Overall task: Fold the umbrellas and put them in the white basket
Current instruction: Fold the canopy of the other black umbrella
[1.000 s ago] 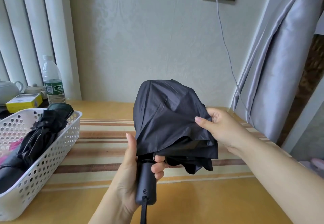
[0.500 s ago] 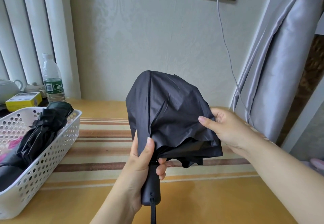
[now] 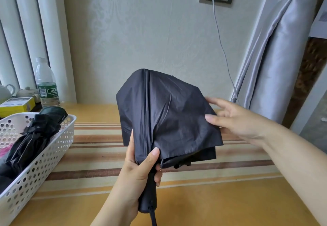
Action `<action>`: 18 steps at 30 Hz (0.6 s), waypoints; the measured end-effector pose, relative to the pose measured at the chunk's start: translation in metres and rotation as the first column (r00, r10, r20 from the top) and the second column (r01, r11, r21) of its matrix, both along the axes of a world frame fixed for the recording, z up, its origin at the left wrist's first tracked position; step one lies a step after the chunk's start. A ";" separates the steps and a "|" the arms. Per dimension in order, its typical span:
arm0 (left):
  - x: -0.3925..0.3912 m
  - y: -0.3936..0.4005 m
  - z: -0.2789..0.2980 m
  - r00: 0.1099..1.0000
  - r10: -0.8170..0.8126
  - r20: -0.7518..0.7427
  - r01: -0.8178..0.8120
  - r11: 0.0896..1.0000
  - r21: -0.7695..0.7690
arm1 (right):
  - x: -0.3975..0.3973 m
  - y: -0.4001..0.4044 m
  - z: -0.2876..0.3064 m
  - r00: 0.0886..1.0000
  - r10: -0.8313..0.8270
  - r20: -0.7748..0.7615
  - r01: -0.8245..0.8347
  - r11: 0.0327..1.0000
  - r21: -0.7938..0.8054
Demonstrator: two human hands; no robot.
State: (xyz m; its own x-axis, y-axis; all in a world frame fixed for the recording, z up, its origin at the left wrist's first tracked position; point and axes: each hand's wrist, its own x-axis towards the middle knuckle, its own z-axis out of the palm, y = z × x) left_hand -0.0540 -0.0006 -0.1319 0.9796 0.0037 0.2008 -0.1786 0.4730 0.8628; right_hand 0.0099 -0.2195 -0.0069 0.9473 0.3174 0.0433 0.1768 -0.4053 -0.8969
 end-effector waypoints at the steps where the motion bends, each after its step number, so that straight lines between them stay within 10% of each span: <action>1: 0.000 -0.001 0.000 1.000 -0.006 -0.006 0.006 1.000 0.002 | 0.000 0.005 0.008 1.000 -0.001 -0.006 0.001 1.000 -0.006; 18: 0.000 -0.005 -0.002 0.996 -0.093 -0.013 0.094 0.991 0.092 | 0.011 0.050 0.004 0.982 -0.026 0.188 0.026 1.000 0.002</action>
State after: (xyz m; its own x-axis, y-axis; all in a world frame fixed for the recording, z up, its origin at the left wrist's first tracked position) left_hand -0.0543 -0.0057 -0.1336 0.9764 -0.1065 0.1878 -0.1298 0.4053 0.9049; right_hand 0.0212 -0.1692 -0.0033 0.9303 0.2927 0.2210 0.3314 -0.4127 -0.8485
